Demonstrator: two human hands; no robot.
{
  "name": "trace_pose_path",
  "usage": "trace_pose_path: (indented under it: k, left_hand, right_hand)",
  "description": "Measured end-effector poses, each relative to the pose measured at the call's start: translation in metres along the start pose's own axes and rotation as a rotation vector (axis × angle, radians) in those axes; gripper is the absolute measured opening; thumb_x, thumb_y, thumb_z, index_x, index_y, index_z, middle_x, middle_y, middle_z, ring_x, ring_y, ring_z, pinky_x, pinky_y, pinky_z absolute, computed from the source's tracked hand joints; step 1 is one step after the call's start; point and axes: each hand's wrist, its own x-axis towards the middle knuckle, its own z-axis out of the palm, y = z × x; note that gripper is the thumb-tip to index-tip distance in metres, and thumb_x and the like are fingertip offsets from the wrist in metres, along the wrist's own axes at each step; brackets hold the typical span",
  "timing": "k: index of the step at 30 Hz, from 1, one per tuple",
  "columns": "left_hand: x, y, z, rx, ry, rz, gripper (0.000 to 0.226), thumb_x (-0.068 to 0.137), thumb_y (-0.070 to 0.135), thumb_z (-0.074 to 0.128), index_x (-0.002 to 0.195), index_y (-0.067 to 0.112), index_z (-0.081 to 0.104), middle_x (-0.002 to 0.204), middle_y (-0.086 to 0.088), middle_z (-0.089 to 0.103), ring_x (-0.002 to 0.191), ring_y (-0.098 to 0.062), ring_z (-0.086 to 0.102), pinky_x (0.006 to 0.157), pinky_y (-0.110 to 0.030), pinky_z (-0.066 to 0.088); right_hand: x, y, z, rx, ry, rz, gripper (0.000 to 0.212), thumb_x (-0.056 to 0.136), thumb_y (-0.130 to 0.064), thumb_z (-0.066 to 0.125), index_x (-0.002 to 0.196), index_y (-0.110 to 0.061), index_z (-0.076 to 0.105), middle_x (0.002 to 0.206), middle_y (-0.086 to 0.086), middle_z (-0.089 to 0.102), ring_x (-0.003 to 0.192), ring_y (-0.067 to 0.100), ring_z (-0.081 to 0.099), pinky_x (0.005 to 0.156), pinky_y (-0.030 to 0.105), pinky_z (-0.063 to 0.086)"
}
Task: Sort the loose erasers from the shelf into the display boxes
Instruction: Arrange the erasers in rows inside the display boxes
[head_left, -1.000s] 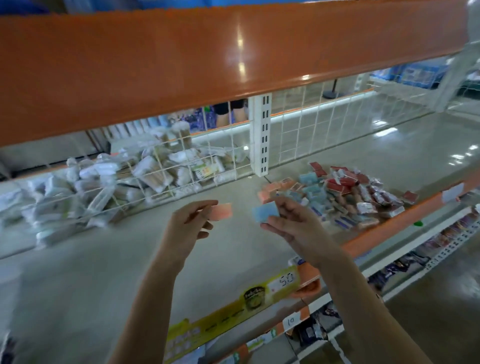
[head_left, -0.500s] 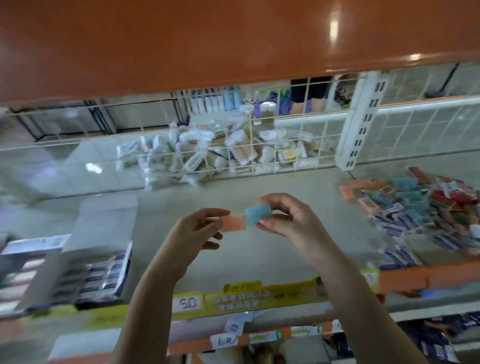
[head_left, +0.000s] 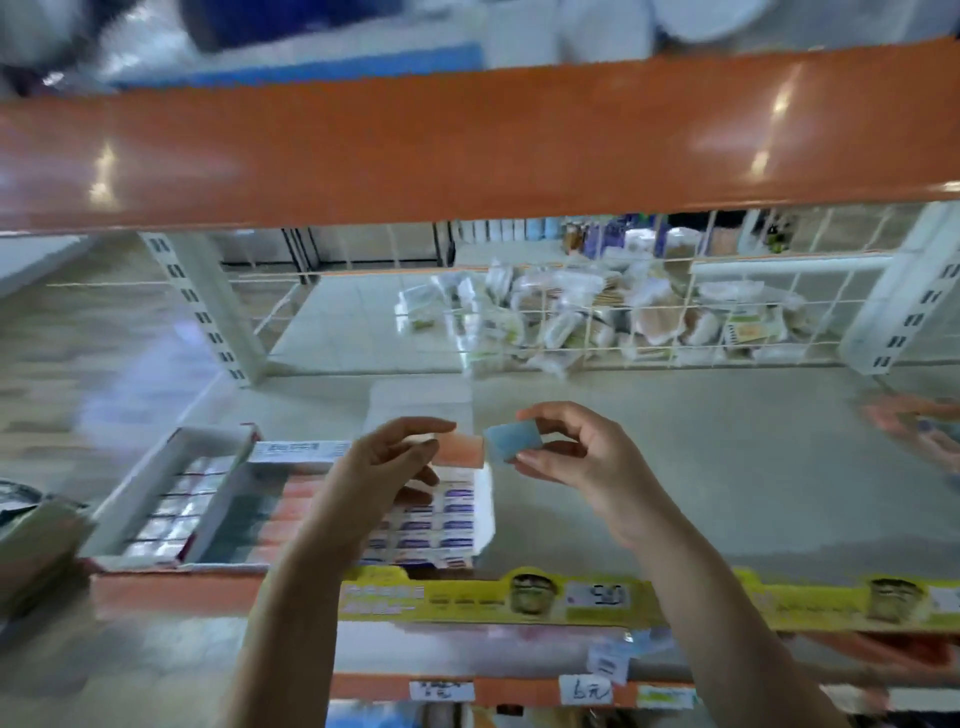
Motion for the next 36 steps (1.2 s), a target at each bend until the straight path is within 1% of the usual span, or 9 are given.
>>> trace_pose_path:
  k: [11, 16, 21, 23, 25, 27, 29, 33, 36]
  left_hand:
    - [0.001, -0.017, -0.124, -0.026, -0.062, -0.011, 0.022, 0.093, 0.004, 0.05, 0.095, 0.018, 0.066, 0.069, 0.004, 0.062, 0.062, -0.005, 0.058, 0.054, -0.018, 0.049]
    - [0.002, -0.027, -0.157, -0.003, -0.098, -0.037, 0.023, 0.084, 0.006, 0.062, 0.103, 0.019, 0.065, 0.078, 0.002, 0.069, 0.072, -0.009, 0.063, 0.066, -0.022, 0.054]
    - [0.003, -0.038, -0.179, -0.013, -0.018, -0.02, 0.027, 0.081, 0.002, 0.065, 0.101, 0.021, 0.065, 0.084, 0.001, 0.072, 0.078, -0.008, 0.066, 0.066, -0.018, 0.053]
    - [0.005, -0.042, -0.189, -0.003, 0.023, -0.01, 0.027, 0.082, 0.002, 0.065, 0.101, 0.022, 0.066, 0.082, 0.003, 0.072, 0.077, -0.005, 0.065, 0.065, -0.017, 0.052]
    - [0.005, -0.046, -0.201, -0.001, 0.052, -0.002, 0.027, 0.083, 0.002, 0.064, 0.101, 0.022, 0.066, 0.084, 0.002, 0.072, 0.077, -0.005, 0.064, 0.065, -0.017, 0.052]
    - [0.006, -0.051, -0.211, 0.003, 0.069, 0.006, 0.027, 0.083, 0.003, 0.064, 0.102, 0.022, 0.065, 0.087, -0.001, 0.073, 0.078, -0.007, 0.064, 0.066, -0.017, 0.052]
    - [0.005, -0.054, -0.221, 0.011, 0.095, 0.014, 0.027, 0.083, 0.003, 0.064, 0.102, 0.021, 0.064, 0.085, 0.002, 0.073, 0.075, -0.005, 0.065, 0.064, -0.015, 0.051]
    - [0.003, -0.062, -0.233, 0.045, 0.115, 0.018, 0.028, 0.082, 0.004, 0.065, 0.103, 0.023, 0.063, 0.085, 0.005, 0.073, 0.074, -0.004, 0.065, 0.064, -0.016, 0.051]
    - [0.002, -0.067, -0.24, 0.078, 0.123, 0.013, 0.029, 0.082, 0.005, 0.066, 0.102, 0.026, 0.063, 0.082, 0.007, 0.073, 0.072, -0.003, 0.064, 0.066, -0.017, 0.052]
  right_hand:
    - [0.031, 0.025, 0.125, -0.005, 0.043, -0.019, 0.03, 0.079, 0.009, 0.064, 0.098, -0.014, 0.063, 0.095, 0.0, 0.068, 0.084, 0.021, 0.071, 0.077, 0.026, 0.057]
    - [0.042, 0.038, 0.154, -0.094, 0.076, 0.005, 0.03, 0.079, 0.002, 0.068, 0.098, -0.022, 0.064, 0.097, -0.002, 0.069, 0.088, 0.016, 0.069, 0.085, 0.035, 0.055]
    - [0.056, 0.041, 0.171, -0.21, -0.03, 0.034, 0.032, 0.081, -0.001, 0.068, 0.104, -0.021, 0.061, 0.105, -0.001, 0.065, 0.089, 0.016, 0.069, 0.085, 0.031, 0.055]
    - [0.063, 0.041, 0.179, -0.236, -0.098, 0.036, 0.032, 0.081, 0.001, 0.067, 0.102, -0.021, 0.061, 0.105, -0.002, 0.064, 0.086, 0.014, 0.07, 0.081, 0.025, 0.055]
    - [0.071, 0.042, 0.188, -0.317, -0.128, 0.014, 0.031, 0.081, 0.001, 0.067, 0.101, -0.022, 0.06, 0.104, -0.005, 0.063, 0.082, 0.008, 0.069, 0.073, 0.017, 0.053]
    - [0.08, 0.045, 0.196, -0.469, -0.136, -0.028, 0.03, 0.081, -0.004, 0.069, 0.103, -0.022, 0.06, 0.103, -0.009, 0.062, 0.082, 0.006, 0.068, 0.071, 0.016, 0.053]
    - [0.089, 0.049, 0.205, -0.647, -0.147, -0.071, 0.029, 0.082, -0.011, 0.07, 0.107, -0.021, 0.06, 0.103, -0.01, 0.061, 0.085, 0.007, 0.065, 0.073, 0.017, 0.053]
    - [0.1, 0.062, 0.221, -0.933, -0.18, -0.14, 0.034, 0.082, -0.019, 0.07, 0.114, -0.016, 0.059, 0.109, -0.002, 0.061, 0.086, 0.008, 0.055, 0.08, 0.021, 0.049]
    - [0.104, 0.072, 0.233, -1.055, -0.185, -0.189, 0.033, 0.083, -0.021, 0.068, 0.113, -0.014, 0.058, 0.112, 0.0, 0.057, 0.088, 0.008, 0.05, 0.079, 0.02, 0.042]
